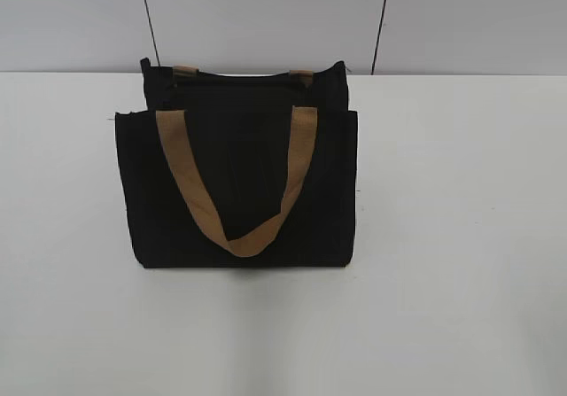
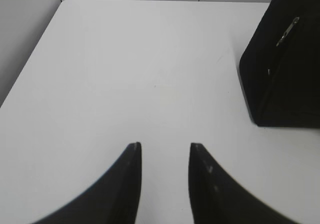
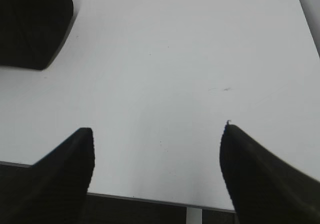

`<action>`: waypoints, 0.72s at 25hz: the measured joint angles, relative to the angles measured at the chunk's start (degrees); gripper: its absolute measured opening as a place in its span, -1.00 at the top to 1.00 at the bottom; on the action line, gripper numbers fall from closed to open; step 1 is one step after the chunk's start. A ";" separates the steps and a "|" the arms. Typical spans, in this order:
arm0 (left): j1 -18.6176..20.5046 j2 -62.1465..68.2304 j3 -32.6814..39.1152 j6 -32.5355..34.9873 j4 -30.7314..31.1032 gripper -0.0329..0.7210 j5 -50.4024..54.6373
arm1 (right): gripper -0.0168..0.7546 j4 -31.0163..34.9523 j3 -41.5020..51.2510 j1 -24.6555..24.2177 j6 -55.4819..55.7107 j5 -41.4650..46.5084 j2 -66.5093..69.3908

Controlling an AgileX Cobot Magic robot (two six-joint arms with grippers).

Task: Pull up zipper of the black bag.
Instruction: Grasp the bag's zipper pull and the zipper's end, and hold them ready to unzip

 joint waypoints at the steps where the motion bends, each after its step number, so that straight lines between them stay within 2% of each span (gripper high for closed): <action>1: 0.00 0.00 0.00 0.00 0.00 0.28 0.00 | -0.58 0.00 0.00 0.00 0.00 0.00 0.00; 18: 0.00 0.00 0.00 0.00 0.00 0.27 0.00 | -0.58 0.00 0.00 0.00 0.00 0.00 0.00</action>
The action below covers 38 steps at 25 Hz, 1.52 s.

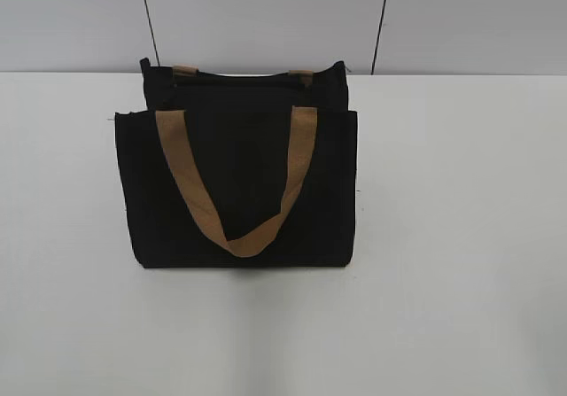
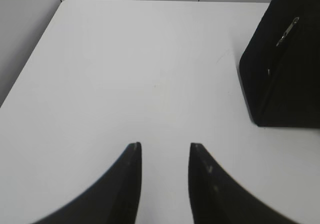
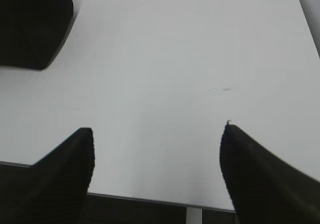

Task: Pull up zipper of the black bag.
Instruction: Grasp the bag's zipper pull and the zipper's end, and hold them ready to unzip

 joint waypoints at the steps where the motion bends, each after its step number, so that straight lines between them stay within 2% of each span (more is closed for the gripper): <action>1: 0.00 0.00 0.00 0.00 0.00 0.27 0.00 | -0.58 0.00 0.00 0.00 0.00 0.00 0.00; 10: 0.00 0.00 -0.19 0.00 -0.05 0.23 0.00 | -0.58 0.00 0.00 0.00 0.00 0.00 0.00; 12: 0.00 0.00 -1.00 0.00 -0.22 0.04 -0.13 | -0.58 0.00 0.00 0.00 0.00 0.00 0.00; 15: 0.00 0.00 -1.66 0.00 -0.41 -0.45 -5.81 | -0.58 0.00 0.00 0.00 0.00 0.00 0.00; 17: 0.00 0.00 -1.31 0.00 -0.62 -0.60 -14.35 | -0.58 0.00 0.00 0.00 0.00 0.00 0.00; 18: 0.00 0.00 -0.50 0.00 -0.67 -0.62 -19.07 | -0.58 0.00 0.00 0.00 0.00 0.00 0.00; 23: 0.00 4.55 9.38 0.00 -1.37 -0.40 -47.19 | -0.58 0.00 0.00 0.00 0.00 0.00 0.00; 27: 0.00 15.91 18.08 0.00 -3.13 -0.25 -64.20 | -0.58 0.00 0.00 0.00 0.00 0.00 0.00; 30: 0.00 28.79 19.74 -0.24 -1.93 -0.19 -74.70 | -0.58 0.00 0.00 0.00 0.00 0.00 0.00; 35: 0.00 53.70 19.71 -8.65 10.80 -0.02 -97.88 | -0.58 0.00 0.00 0.00 0.00 0.00 0.00; 38: 0.00 66.16 18.64 -11.61 19.17 0.01 -105.76 | -0.58 0.00 0.00 0.00 0.00 0.00 0.00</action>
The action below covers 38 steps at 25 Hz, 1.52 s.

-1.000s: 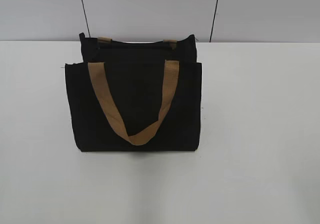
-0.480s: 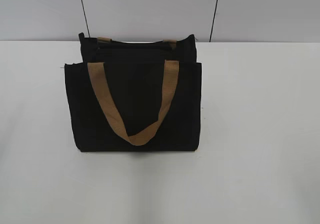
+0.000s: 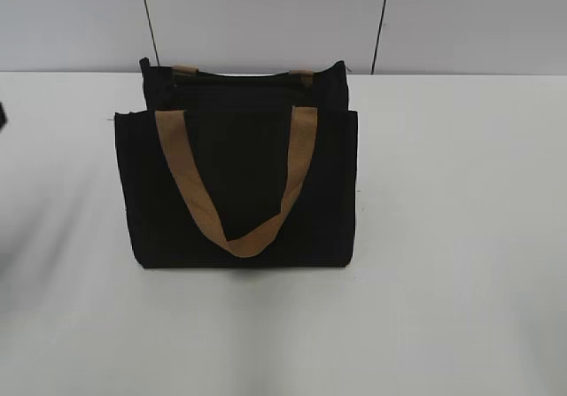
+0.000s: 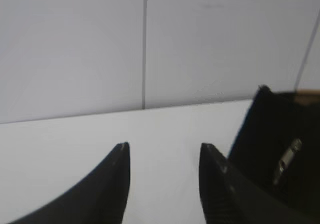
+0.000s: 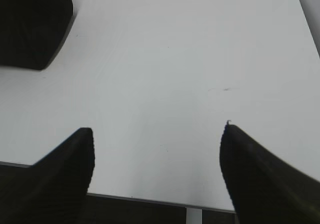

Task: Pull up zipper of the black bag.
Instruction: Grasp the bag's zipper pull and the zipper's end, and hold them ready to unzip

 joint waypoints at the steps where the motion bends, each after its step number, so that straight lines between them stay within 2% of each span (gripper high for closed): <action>1: 0.00 3.73 -0.92 -1.13 4.02 0.01 -1.11 | -0.58 0.03 0.00 0.00 0.00 0.00 0.00; 3: 0.00 9.79 -3.26 -2.85 11.47 0.02 -2.14 | -0.58 0.03 0.00 0.00 0.00 0.00 0.00; 6: 0.73 16.85 -8.69 -9.47 23.23 0.02 -2.72 | -0.58 0.03 0.00 0.00 0.00 0.00 0.00; 12: 6.29 27.03 -20.82 -25.70 52.52 0.02 -5.86 | -0.58 0.03 0.00 0.00 0.00 0.00 0.00; 15: 8.59 31.98 -24.14 -27.85 61.14 0.02 -9.05 | -0.58 0.03 0.00 0.00 0.00 0.00 0.00; 19: 8.53 39.19 -27.34 -26.54 63.46 0.02 -13.06 | -0.58 0.03 0.00 0.00 0.00 0.00 0.00; 24: 5.65 46.46 -31.68 -23.50 63.55 0.02 -15.62 | -0.58 0.03 0.00 0.00 0.00 0.00 0.00; 28: 3.29 49.65 -33.86 -19.92 59.73 0.02 -16.32 | -0.58 0.03 0.00 0.00 0.00 0.00 0.00; 34: 1.12 54.87 -37.32 -18.88 57.65 0.05 -18.03 | -0.58 0.03 0.00 0.00 0.00 0.00 0.00; 35: 0.96 55.61 -37.79 -18.89 57.24 0.11 -18.82 | -0.58 0.03 0.00 0.00 0.00 0.00 0.00; 36: 0.83 56.25 -38.22 -18.89 56.33 0.26 -19.31 | -0.58 0.03 0.00 0.00 0.00 0.00 0.00; 38: 0.66 56.50 -38.46 -18.89 55.65 0.68 -19.84 | -0.58 0.03 0.00 0.00 0.00 0.00 0.00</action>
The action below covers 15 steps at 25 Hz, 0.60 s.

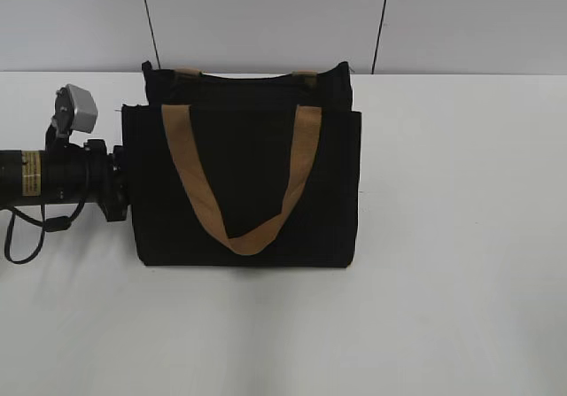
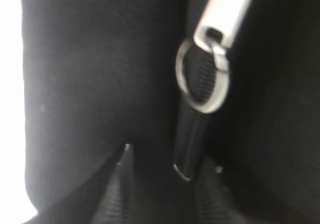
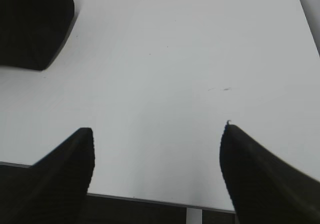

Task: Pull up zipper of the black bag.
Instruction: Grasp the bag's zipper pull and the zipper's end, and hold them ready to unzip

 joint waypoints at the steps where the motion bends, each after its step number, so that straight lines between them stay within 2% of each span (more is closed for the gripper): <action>1: 0.00 -0.06 0.00 -0.05 0.25 0.80 -0.15 | -0.58 0.00 0.00 0.00 0.00 0.00 0.00; 6: 1.39 -3.44 0.00 -4.16 6.35 0.84 0.26 | -0.58 0.00 0.00 0.00 0.00 0.00 0.00; 11: 5.83 -10.49 0.00 -8.73 11.33 0.84 3.03 | -0.58 0.00 0.00 0.00 0.00 0.00 0.00; 15: 7.83 -15.02 0.00 -13.44 14.84 0.85 4.87 | -0.58 0.00 0.00 0.00 0.00 0.00 0.00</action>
